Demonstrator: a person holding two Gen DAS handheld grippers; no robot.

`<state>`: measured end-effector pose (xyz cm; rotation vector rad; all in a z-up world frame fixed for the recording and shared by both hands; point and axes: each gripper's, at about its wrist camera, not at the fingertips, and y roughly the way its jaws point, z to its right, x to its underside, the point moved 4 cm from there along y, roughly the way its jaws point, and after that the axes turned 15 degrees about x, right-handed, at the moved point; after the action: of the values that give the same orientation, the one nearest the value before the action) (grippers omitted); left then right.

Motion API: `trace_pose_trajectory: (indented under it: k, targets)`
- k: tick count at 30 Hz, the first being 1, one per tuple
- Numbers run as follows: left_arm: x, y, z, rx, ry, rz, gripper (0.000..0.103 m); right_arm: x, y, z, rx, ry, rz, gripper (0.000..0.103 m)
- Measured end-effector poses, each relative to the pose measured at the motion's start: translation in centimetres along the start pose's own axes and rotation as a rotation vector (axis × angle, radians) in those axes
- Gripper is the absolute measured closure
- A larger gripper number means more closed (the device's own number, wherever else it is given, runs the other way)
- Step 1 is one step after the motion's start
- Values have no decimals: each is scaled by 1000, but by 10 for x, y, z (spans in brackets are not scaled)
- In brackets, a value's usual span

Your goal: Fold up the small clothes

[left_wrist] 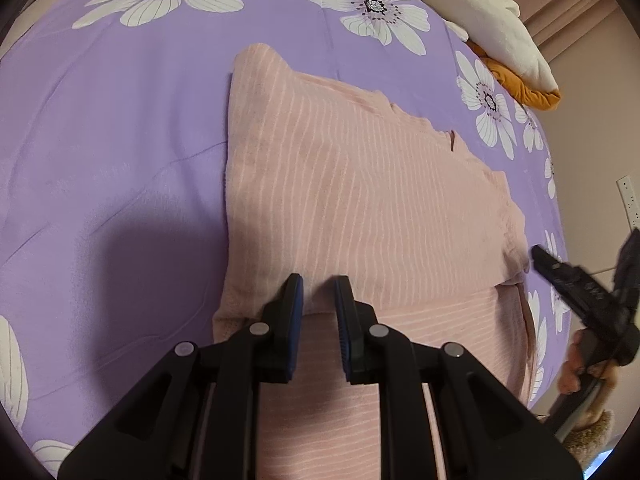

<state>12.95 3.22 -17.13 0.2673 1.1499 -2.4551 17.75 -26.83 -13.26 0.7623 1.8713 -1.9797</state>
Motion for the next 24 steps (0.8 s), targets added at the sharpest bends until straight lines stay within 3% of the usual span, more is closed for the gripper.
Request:
trace_pose_trajectory:
  k: [6, 14, 24]
  targets:
    - [2, 0, -1, 5, -5, 8, 86, 17, 24, -2, 21, -8, -82, 64]
    - [3, -2, -5, 33, -17, 22, 86, 21, 23, 3, -8, 11, -69, 64]
    - [3, -2, -3, 15, 2, 31, 86, 22, 25, 1, -3, -3, -52, 64]
